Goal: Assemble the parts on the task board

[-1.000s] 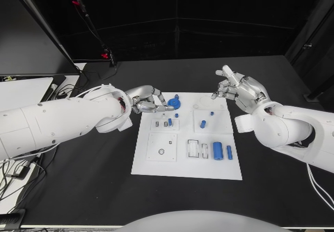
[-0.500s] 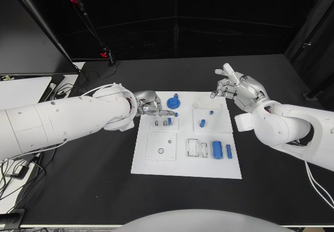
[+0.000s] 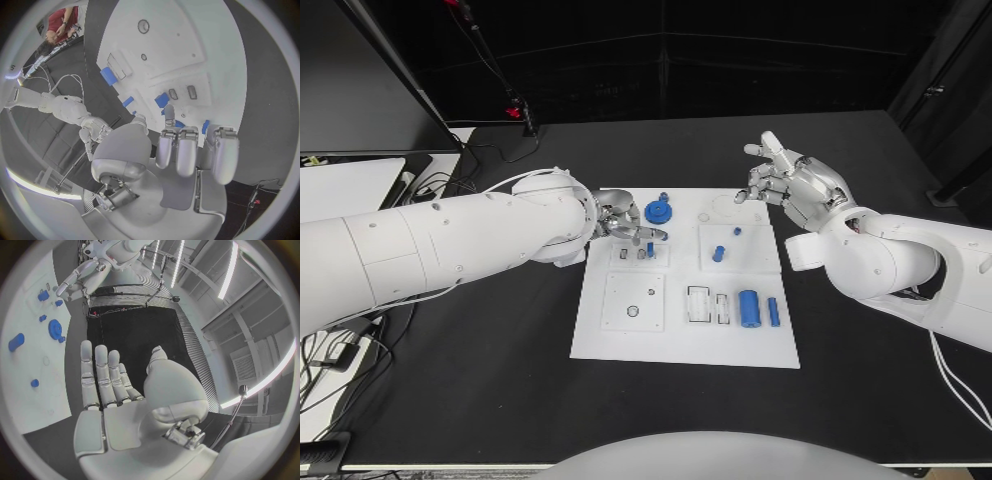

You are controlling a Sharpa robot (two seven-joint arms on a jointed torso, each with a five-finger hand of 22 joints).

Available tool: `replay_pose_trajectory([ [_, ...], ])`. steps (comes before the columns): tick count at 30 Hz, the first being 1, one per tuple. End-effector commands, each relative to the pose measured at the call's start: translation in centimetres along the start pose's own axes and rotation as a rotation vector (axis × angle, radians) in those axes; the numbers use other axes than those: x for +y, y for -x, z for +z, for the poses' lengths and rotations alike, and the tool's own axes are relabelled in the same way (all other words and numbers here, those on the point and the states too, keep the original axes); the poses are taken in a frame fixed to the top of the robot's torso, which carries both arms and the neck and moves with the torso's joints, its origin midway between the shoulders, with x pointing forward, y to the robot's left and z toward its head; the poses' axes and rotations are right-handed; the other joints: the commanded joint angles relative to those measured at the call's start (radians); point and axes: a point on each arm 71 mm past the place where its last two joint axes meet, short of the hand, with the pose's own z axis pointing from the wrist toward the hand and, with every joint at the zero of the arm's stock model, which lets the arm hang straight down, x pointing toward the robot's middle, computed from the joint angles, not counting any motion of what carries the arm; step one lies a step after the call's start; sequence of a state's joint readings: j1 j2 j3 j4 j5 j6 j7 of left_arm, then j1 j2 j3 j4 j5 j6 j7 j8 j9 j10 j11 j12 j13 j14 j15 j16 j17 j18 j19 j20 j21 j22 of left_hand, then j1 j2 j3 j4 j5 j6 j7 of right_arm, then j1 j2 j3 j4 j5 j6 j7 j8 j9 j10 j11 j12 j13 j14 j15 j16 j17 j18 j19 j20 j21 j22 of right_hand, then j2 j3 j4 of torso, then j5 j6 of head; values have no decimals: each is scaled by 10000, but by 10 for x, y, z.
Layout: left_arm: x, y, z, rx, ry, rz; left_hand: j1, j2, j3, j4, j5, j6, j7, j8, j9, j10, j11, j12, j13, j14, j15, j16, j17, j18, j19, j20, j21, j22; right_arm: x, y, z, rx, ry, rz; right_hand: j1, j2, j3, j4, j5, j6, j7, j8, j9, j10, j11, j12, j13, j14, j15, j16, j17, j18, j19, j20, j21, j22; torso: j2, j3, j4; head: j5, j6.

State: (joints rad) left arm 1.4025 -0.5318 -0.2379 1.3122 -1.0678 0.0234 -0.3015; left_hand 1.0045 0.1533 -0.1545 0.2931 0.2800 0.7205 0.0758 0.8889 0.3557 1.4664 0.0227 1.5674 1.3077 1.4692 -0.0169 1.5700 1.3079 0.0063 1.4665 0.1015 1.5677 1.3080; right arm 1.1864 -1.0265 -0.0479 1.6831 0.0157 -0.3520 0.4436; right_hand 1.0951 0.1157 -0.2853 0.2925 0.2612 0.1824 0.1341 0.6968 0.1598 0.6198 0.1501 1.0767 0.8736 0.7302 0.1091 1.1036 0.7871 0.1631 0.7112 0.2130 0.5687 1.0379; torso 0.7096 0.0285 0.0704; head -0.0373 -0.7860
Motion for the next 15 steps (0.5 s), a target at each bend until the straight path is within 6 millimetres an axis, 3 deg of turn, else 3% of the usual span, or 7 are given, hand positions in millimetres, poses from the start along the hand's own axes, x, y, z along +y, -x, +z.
replay_pose_trajectory([
  [1, -1, -3, 2, 688, 62, -65, -12, 101, -45, -8, 41, 66, 3, -64, 19, 1044, -57, 34, 2631, 1016, -75, 8, 2629, -63, 1043, -57, 31, 2628, -1, -1, 1, 136, -180, 87, -26, 61, -77, -17, 6, -158, 880, 115, -31, -66, 41, 95, -100, -103, 16, 76, -100, 153, -28, 59, -86, -27, -4, 1, 4, 3, 13],
  [15, -4, -5, 11, 1297, 203, 66, 243, 39, -186, -24, 89, 400, -80, -300, 243, 1044, -133, 34, 2631, 1016, -142, 8, 2629, -63, 1043, -121, 31, 2628, -8, -2, 2, 99, -623, 71, -20, 89, -109, -23, 25, -393, 909, 347, -76, -120, 73, 191, -309, -268, 52, 156, -322, 153, -106, 95, -138, -83, -9, 1, -17, -85, -25],
])
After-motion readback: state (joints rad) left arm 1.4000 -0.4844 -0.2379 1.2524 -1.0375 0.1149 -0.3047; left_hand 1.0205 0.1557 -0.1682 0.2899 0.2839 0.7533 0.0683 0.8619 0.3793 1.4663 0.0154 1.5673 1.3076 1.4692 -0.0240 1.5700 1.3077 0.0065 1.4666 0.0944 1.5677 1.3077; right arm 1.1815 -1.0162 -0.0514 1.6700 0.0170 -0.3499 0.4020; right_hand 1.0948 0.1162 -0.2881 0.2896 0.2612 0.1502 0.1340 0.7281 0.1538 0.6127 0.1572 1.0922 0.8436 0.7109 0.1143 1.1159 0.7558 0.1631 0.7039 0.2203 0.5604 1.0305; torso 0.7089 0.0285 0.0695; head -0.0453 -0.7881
